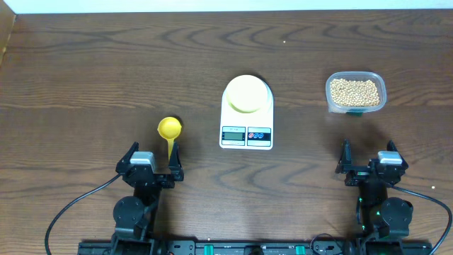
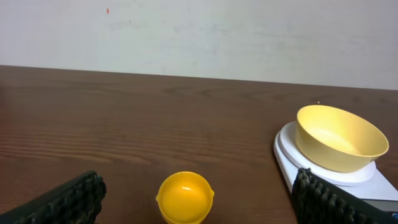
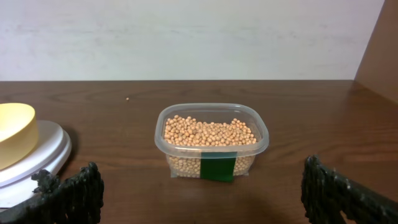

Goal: Scoop item into bowl and weigh 50g on scale
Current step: 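Move the left gripper over the yellow scoop's bowl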

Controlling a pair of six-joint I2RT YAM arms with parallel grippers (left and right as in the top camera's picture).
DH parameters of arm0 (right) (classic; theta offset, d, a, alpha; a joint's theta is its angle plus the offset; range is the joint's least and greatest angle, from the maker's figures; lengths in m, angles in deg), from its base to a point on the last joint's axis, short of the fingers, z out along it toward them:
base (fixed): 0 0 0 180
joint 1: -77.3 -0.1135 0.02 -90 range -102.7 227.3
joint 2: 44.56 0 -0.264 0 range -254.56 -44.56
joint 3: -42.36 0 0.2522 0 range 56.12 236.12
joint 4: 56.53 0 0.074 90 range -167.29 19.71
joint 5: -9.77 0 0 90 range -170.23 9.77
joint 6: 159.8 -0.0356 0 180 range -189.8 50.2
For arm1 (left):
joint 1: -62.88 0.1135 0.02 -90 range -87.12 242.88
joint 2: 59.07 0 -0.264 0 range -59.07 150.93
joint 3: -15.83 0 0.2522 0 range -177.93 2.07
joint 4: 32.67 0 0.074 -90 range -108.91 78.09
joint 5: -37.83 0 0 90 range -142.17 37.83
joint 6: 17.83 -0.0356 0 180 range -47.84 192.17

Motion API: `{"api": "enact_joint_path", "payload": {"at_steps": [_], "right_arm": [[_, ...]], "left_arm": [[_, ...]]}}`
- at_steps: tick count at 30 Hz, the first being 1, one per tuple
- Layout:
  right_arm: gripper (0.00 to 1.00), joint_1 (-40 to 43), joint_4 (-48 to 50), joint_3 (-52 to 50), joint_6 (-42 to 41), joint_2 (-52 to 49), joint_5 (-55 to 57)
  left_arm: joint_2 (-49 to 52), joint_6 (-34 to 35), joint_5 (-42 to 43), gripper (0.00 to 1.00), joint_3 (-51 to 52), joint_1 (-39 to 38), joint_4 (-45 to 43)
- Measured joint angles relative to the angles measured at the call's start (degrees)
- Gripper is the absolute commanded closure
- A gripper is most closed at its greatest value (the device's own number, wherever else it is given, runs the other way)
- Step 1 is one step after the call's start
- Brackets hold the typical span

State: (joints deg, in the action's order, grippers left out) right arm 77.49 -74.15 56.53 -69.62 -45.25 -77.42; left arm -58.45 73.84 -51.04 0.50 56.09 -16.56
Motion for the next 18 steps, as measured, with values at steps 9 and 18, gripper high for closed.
{"api": "enact_joint_path", "payload": {"at_steps": [9, 18], "right_arm": [[0.01, 0.00, -0.02, 0.00, 0.00, 0.00, 0.00], [0.01, 0.00, 0.00, 0.00, 0.00, 0.00, 0.00]], "left_arm": [[2.95, -0.15, -1.29, 0.02, -3.28, 0.00, 4.83], [15.34, -0.28, -1.51, 0.02, -14.71, 0.00, 6.40]]}}
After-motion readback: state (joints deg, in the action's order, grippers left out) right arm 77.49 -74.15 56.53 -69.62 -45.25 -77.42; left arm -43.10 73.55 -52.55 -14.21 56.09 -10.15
